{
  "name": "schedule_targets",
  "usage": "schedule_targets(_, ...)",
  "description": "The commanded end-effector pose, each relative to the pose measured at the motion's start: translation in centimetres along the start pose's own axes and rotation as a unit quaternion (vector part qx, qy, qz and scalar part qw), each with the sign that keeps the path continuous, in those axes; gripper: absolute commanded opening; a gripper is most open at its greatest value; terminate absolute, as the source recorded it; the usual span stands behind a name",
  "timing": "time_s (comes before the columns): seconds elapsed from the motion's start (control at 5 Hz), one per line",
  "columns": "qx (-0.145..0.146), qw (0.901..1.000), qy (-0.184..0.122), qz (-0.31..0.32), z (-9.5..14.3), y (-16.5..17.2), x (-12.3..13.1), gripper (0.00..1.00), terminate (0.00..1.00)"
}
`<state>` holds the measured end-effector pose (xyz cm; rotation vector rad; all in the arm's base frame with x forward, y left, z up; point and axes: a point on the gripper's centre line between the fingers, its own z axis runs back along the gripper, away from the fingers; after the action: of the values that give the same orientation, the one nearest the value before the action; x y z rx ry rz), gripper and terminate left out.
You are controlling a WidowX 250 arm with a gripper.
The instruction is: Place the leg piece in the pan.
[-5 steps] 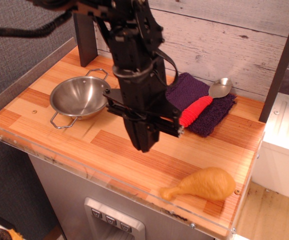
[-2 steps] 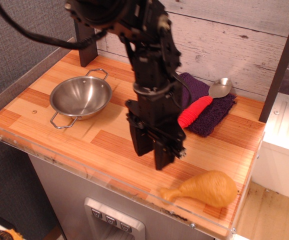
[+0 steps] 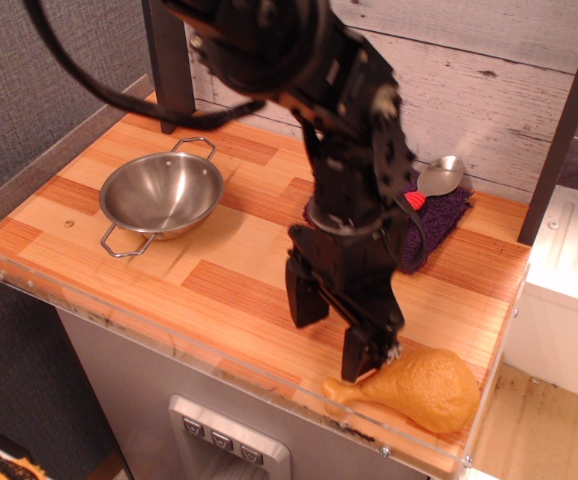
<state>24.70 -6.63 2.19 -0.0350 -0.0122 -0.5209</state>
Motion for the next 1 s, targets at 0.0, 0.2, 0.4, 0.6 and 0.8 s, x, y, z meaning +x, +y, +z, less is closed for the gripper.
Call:
schedule_targets(0.0, 0.021, 0.9994, -0.028, 0.004, 1.9, -0.2, -0.4, 1.0, 0.0)
schedule_targets(0.2, 0.025, 0.9989, -0.038, 0.008, 3.1, -0.2, -0.9, 1.0, 0.0)
schedule_targets(0.4, 0.023, 0.9987, -0.046, 0.004, 3.5, -0.4, -0.9, 1.0, 0.0)
schedule_targets(0.6, 0.021, 0.9991, -0.037, -0.008, 2.7, -0.9, -0.5, 1.0, 0.0)
schedule_targets(0.8, 0.023, 0.9992, -0.03, -0.016, 1.9, -1.3, 0.0, 1.0, 0.0)
